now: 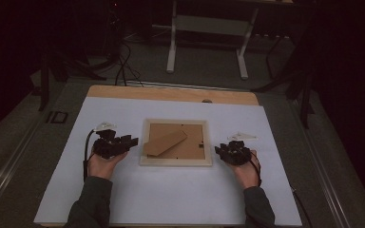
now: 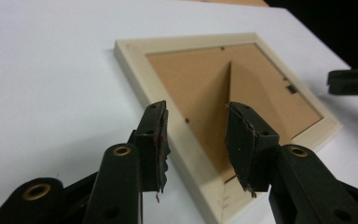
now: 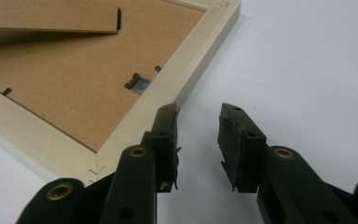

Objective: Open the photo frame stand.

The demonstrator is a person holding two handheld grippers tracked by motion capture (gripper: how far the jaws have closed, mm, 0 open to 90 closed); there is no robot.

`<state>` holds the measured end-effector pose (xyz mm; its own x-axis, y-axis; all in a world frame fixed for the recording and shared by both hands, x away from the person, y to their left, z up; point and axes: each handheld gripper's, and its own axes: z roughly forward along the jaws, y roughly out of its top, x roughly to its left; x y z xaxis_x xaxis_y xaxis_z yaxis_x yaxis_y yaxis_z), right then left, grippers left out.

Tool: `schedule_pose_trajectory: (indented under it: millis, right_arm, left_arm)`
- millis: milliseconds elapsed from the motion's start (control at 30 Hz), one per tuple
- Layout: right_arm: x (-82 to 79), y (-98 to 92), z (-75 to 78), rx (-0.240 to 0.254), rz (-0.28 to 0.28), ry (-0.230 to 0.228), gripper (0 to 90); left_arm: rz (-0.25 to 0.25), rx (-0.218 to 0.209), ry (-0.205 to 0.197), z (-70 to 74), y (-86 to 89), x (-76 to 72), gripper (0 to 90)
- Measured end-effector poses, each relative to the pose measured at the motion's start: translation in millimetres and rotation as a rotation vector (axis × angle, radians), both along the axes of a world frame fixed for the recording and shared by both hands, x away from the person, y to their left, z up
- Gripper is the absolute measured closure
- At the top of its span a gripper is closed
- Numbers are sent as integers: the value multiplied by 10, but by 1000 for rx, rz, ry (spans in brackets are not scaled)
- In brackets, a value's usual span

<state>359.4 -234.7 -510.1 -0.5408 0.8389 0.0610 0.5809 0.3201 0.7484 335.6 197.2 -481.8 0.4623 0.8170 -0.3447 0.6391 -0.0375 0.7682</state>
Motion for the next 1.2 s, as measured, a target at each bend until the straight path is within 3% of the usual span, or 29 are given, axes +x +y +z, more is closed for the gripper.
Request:
schedule_pose_trajectory:
  millis: [200,433,533,833,933,1000,1200]
  right_arm:
    - [-2,3,0,4,3,2,653]
    - [3,4,-13,8,3,10,627]
    - [0,30,-29,2,4,14,619]
    - [2,59,-47,-5,5,19,588]
    - [4,56,-49,-6,6,18,584]
    - [2,60,-47,-6,5,19,580]
    - [-3,88,-50,-6,18,14,581]
  left_arm:
    - [-56,19,13,106,-107,153,602]
    - [-111,4,54,112,-238,276,579]
    - [-142,31,75,81,-331,322,537]
    - [-198,49,129,-18,-486,435,446]
    - [-207,46,140,-40,-517,452,407]
    - [-230,6,167,-90,-545,486,388]
    - [-250,24,197,-164,-621,516,351]
